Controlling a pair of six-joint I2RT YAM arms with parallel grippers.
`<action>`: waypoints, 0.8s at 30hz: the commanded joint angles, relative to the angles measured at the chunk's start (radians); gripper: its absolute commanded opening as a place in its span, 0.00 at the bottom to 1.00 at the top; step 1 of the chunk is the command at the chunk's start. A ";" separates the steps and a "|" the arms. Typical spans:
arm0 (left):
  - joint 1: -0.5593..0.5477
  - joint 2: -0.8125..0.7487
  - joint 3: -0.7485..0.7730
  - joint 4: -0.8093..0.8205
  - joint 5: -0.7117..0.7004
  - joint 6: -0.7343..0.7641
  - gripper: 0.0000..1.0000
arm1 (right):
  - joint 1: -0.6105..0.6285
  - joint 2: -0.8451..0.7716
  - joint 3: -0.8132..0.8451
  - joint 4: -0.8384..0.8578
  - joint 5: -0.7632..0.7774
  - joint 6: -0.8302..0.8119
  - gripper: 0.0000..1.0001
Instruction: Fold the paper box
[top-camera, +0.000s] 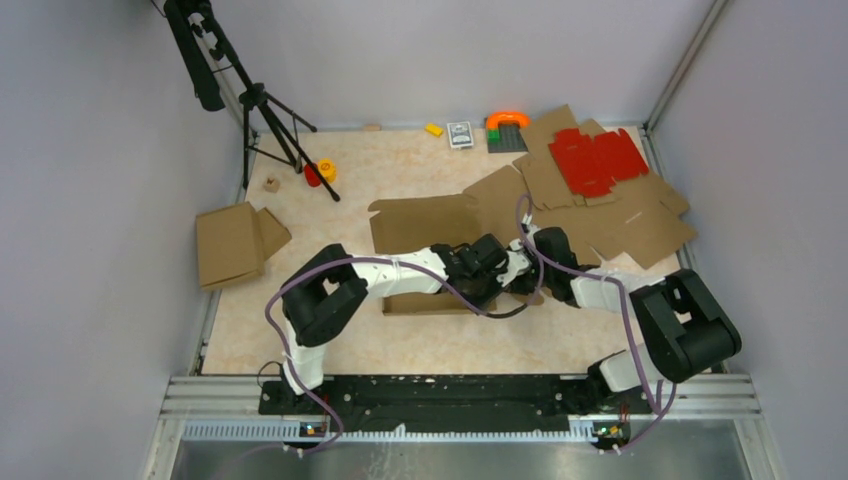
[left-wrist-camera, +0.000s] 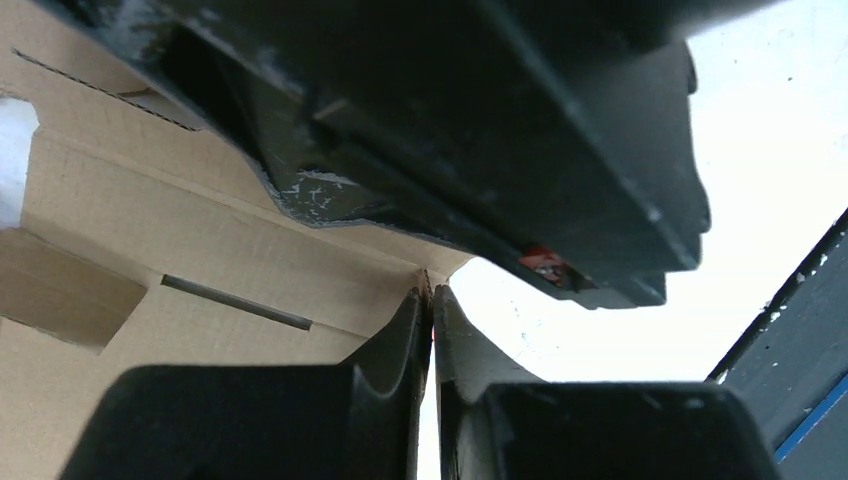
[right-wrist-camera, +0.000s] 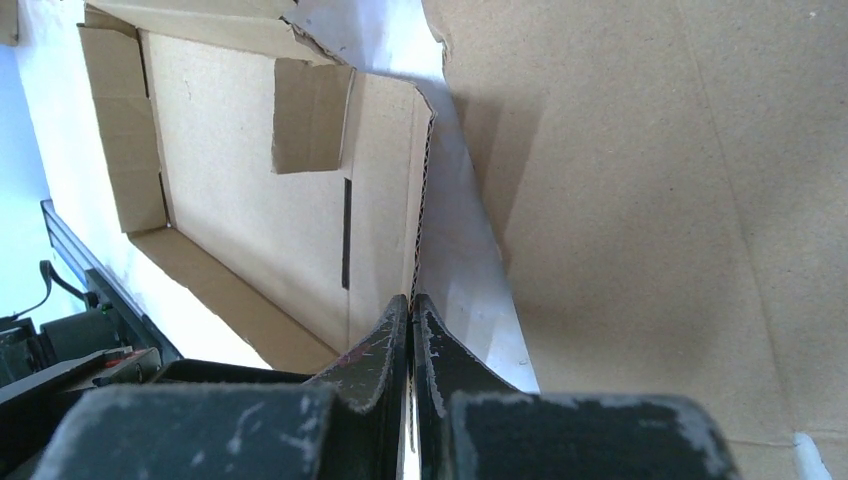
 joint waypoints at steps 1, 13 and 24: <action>0.019 -0.053 -0.014 0.034 -0.012 -0.063 0.07 | 0.010 0.006 0.018 0.037 -0.001 -0.023 0.00; 0.050 -0.065 -0.008 -0.083 -0.319 -0.390 0.17 | 0.011 0.010 0.016 0.038 0.006 -0.025 0.00; 0.051 -0.109 -0.036 -0.071 -0.400 -0.510 0.27 | 0.013 -0.011 0.023 0.012 0.025 -0.029 0.00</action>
